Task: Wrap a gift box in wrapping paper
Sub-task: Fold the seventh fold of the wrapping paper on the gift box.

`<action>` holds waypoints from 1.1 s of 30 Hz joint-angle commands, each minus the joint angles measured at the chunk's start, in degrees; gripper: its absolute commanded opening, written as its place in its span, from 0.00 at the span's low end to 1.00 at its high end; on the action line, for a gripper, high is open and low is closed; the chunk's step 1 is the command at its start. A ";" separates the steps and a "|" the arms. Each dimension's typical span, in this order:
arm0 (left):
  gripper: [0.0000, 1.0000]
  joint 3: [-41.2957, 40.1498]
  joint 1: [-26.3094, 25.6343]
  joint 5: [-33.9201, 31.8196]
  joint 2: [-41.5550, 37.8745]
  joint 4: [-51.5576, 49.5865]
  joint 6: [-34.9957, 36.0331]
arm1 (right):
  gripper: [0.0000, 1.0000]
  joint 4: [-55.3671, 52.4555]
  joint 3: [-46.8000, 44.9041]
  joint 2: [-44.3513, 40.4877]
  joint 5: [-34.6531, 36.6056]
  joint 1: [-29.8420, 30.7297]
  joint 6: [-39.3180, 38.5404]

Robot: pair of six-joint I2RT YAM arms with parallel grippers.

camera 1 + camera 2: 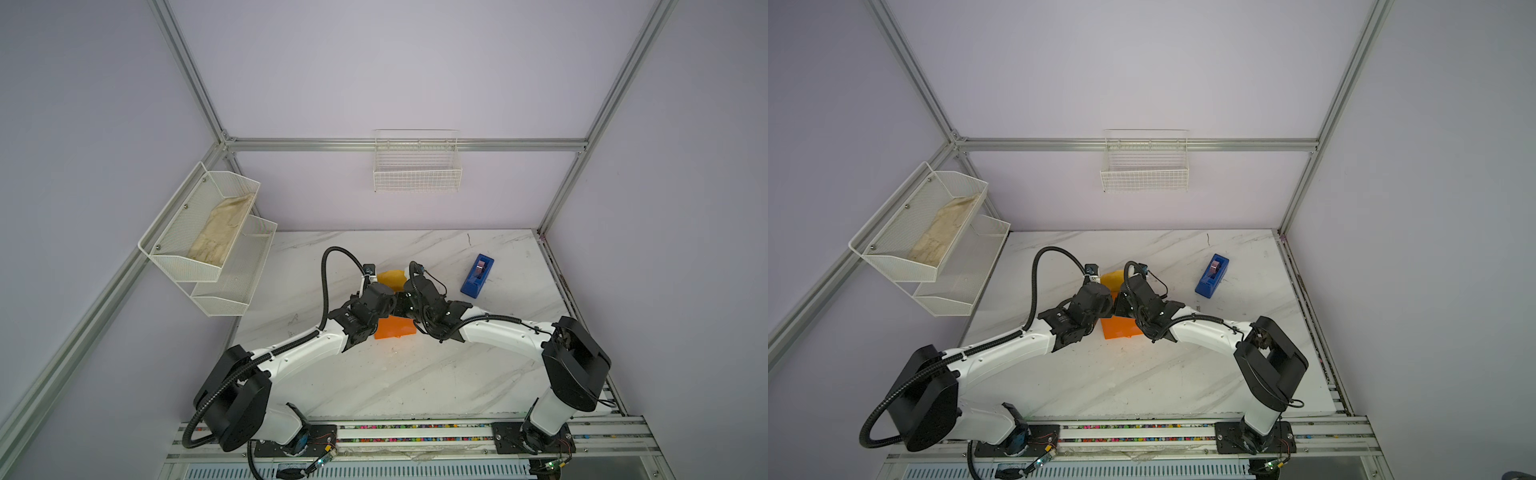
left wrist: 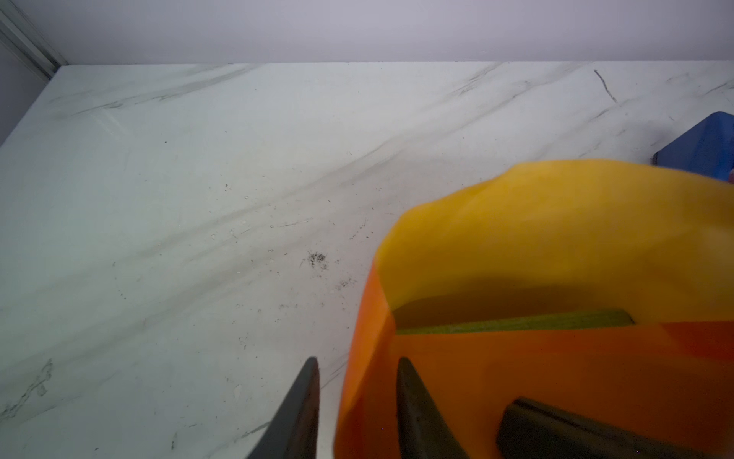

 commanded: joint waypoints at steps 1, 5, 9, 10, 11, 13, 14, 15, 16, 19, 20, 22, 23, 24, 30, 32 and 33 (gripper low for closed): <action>0.42 1.83 -0.49 0.34 -8.25 0.11 1.59 | 0.00 -3.59 -2.60 1.30 0.49 -0.16 1.30; 0.48 0.53 0.63 -2.57 -13.98 -1.37 0.84 | 0.00 -3.59 -2.82 1.27 0.25 -0.13 1.47; 0.55 -4.02 3.76 0.30 -16.86 -0.58 -2.56 | 0.00 -3.59 -2.69 1.37 0.22 -0.14 1.65; 0.57 -6.16 4.57 1.88 -17.49 1.05 -3.34 | 0.00 -3.54 -2.56 1.36 0.18 -0.18 1.65; 0.58 -8.27 5.37 2.80 -18.05 2.71 -4.64 | 0.00 -3.63 -2.45 1.44 0.15 -0.14 1.59; 0.58 -11.98 7.49 5.59 -18.53 5.93 -7.17 | 0.00 -3.54 -2.38 1.36 0.08 -0.18 1.58; 0.59 -13.70 8.73 7.46 -18.33 7.79 -8.13 | 0.00 -3.65 -2.26 1.36 0.05 -0.18 1.71; 0.59 -15.04 9.87 8.82 -17.98 9.08 -9.26 | 0.00 -3.59 -2.25 1.28 0.14 -0.12 1.78; 0.60 -16.51 11.24 11.00 -17.39 10.92 -10.21 | 0.00 -3.55 -2.25 1.29 0.11 -0.17 1.83; 0.62 -20.60 13.30 15.71 -15.80 18.15 -11.37 | 0.00 -3.55 -2.08 1.10 0.19 -0.12 1.87; 0.63 -21.81 13.61 16.98 -15.38 20.79 -11.52 | 0.00 -3.54 -1.99 1.03 0.32 -0.16 1.85; 0.63 -23.71 13.74 18.71 -14.51 25.77 -11.21 | 0.00 -3.59 -1.96 0.96 0.45 -0.20 1.93; 0.61 -24.06 13.75 19.10 -13.84 27.25 -10.97 | 0.00 -3.58 -1.90 0.92 0.53 -0.12 2.01; 0.61 -24.21 13.75 19.47 -13.18 27.77 -10.83 | 0.00 -3.59 -1.89 0.95 0.58 -0.21 2.04; 0.61 -25.67 13.74 21.21 -9.63 33.62 -10.68 | 0.00 -3.71 -1.46 0.90 0.61 -0.12 2.20; 0.61 -25.87 13.74 22.59 -8.92 35.40 -10.44 | 0.00 -3.85 -1.40 0.74 0.75 -0.22 2.51; 0.61 -25.94 13.68 23.01 -8.39 36.13 -10.49 | 0.00 -3.81 -1.43 0.74 0.80 -0.13 2.53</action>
